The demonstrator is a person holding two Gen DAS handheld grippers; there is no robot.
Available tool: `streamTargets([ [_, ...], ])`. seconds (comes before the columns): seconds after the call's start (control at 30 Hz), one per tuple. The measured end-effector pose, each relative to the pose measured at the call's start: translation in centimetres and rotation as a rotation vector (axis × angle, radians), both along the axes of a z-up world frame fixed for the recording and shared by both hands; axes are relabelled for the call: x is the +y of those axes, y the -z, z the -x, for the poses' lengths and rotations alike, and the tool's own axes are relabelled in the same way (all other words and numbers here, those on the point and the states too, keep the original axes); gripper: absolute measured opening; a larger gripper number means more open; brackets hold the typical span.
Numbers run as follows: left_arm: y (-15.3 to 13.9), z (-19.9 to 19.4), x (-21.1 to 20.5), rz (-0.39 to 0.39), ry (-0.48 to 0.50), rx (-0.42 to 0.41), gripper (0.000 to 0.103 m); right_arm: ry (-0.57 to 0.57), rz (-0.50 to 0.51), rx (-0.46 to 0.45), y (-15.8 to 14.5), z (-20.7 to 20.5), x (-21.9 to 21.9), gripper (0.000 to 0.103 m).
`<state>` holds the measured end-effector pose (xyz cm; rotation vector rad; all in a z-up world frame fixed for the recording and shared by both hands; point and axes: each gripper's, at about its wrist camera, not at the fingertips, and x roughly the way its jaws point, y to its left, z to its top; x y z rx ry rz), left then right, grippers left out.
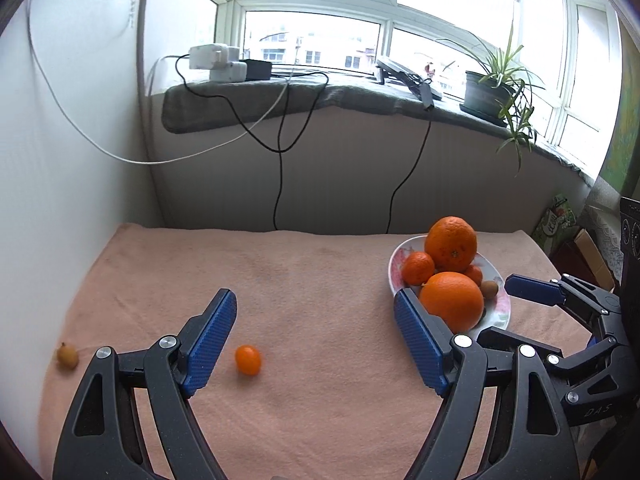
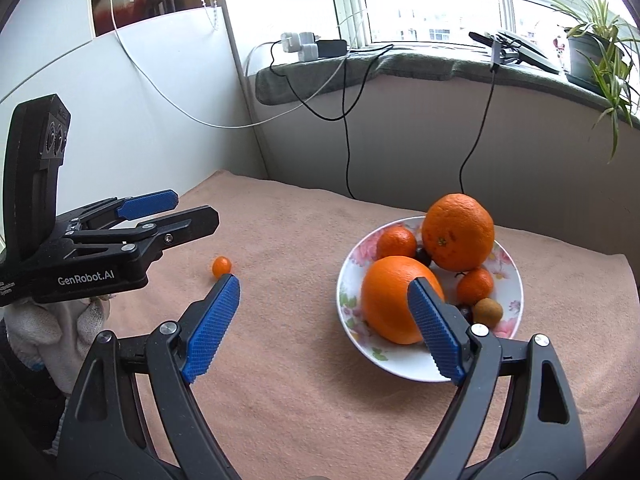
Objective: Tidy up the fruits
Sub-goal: 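Move the left tool to the small brown fruit while the right tool approaches the kumquat, then grasp the small brown fruit with the left tool while the right tool grasps the kumquat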
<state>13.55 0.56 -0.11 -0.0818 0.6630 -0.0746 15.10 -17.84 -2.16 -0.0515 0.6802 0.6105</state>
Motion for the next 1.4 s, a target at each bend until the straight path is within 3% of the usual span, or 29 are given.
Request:
streamTargets([
  [0.4,3.8,2.3,11.0,0.009,-0.245,0.076,0.081,-0.149,0.011,0.038,1.7,-1.4,7.0,0.088],
  [0.6,6.2,3.1,15.5,0.028,-0.349,0.129,0.066,-0.223,0.03,0.064,2.9,-1.9,10.5,0.088],
  [0.67,7.1,3.2,16.8,0.025,-0.383,0.147,0.053,-0.245,0.039,0.079,3.5,-2.2,11.6,0.08],
  [0.77,8.3,3.0,18.4,0.013,-0.421,0.177,0.046,-0.267,0.066,0.097,4.5,-2.6,13.1,0.073],
  [0.83,8.9,2.9,19.2,0.011,-0.435,0.191,0.044,-0.278,0.081,0.106,5.1,-2.9,13.9,0.072],
  [0.97,9.3,2.8,19.9,-0.018,-0.458,0.201,0.039,-0.29,0.093,0.14,6.2,-3.9,15.0,0.058],
  [1.4,10.2,1.3,20.4,-0.122,-0.492,0.231,0.034,-0.327,0.114,0.176,8.0,-4.8,17.1,0.05],
])
